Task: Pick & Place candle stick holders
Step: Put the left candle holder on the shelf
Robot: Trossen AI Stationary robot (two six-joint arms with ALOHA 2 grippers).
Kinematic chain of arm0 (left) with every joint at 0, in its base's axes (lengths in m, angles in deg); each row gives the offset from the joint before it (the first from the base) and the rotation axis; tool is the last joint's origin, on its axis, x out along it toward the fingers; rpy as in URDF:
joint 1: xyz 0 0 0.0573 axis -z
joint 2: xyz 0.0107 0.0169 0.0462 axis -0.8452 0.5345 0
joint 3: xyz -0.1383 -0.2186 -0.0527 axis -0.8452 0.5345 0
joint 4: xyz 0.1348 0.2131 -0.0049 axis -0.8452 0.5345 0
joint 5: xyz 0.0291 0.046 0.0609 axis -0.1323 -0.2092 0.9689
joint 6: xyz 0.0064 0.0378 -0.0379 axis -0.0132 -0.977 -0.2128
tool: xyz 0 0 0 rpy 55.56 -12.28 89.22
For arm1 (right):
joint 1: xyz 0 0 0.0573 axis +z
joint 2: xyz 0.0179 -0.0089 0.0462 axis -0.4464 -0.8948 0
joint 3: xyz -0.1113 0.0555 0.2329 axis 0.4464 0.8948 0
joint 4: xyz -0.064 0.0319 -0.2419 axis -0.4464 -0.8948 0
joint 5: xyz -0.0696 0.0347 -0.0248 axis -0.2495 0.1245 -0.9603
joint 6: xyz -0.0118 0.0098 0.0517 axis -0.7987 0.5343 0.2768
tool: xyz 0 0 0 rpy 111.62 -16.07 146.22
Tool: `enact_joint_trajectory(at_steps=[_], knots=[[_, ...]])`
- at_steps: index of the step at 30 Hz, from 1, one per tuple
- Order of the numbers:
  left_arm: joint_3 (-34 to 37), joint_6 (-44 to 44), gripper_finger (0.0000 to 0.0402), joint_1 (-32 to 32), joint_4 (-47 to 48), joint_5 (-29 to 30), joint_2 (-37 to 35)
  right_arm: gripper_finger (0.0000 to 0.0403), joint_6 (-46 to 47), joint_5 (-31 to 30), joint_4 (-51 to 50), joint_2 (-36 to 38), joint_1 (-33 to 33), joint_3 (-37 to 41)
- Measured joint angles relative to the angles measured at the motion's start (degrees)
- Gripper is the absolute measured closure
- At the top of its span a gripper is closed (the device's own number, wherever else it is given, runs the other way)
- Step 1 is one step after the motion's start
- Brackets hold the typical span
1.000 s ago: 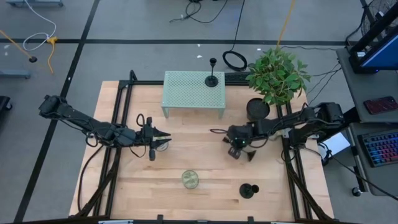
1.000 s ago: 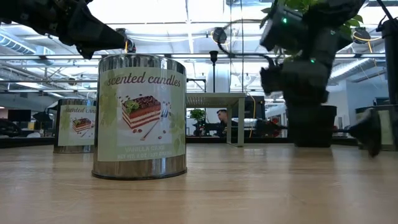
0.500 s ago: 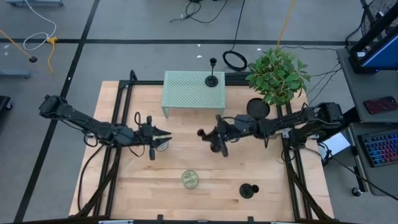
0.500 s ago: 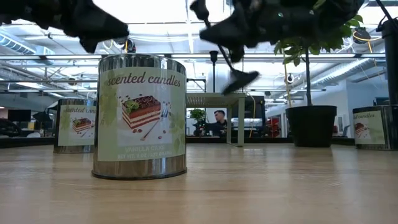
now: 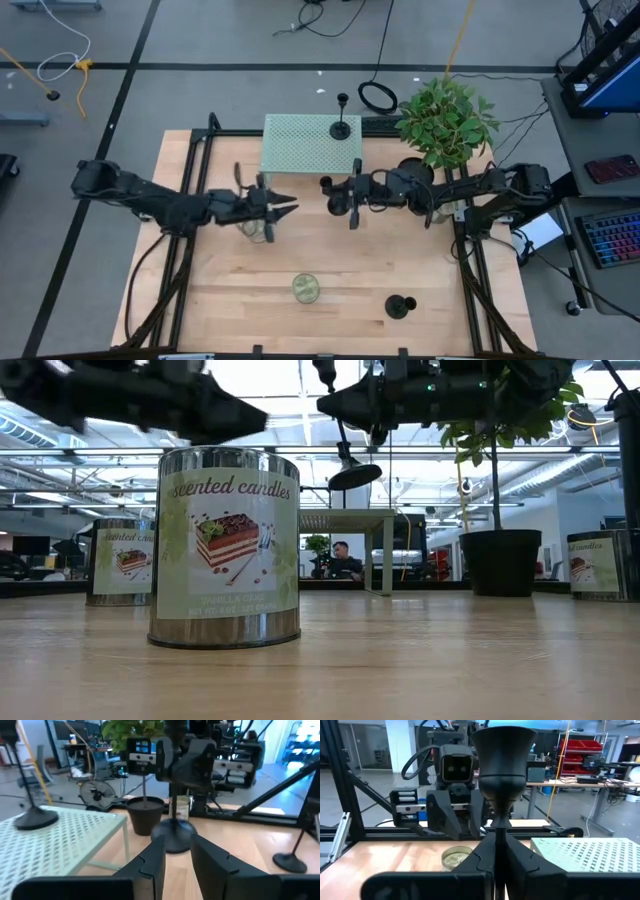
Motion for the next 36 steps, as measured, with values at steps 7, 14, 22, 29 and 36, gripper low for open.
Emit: enact_joint_trajectory(at_steps=[7,14,22,29,36], knots=[[-9.5,-3.3,0.0256,-5.1,-0.4,-5.8,11.3,0.0393,0.0,0.0,-0.5,0.0,0.0,0.0],[-17.2,-0.8,0.0189,-6.8,0.4,-9.3,19.7,0.0393,-0.9,0.1,-1.5,0.0,0.1,0.0],[-20.3,-2.2,0.0205,-7.4,-0.3,-8.1,24.2,0.0393,-1.7,0.1,-1.6,0.0,0.1,0.0],[-20.3,-2.3,0.0319,-7.3,-0.8,-8.3,24.3,0.0392,-1.7,-0.2,-1.4,0.0,0.1,0.0],[-20.3,-2.6,0.0378,-7.2,-0.4,-8.5,24.3,0.0387,-1.7,-0.3,-2.2,0.0,0.1,0.0]])
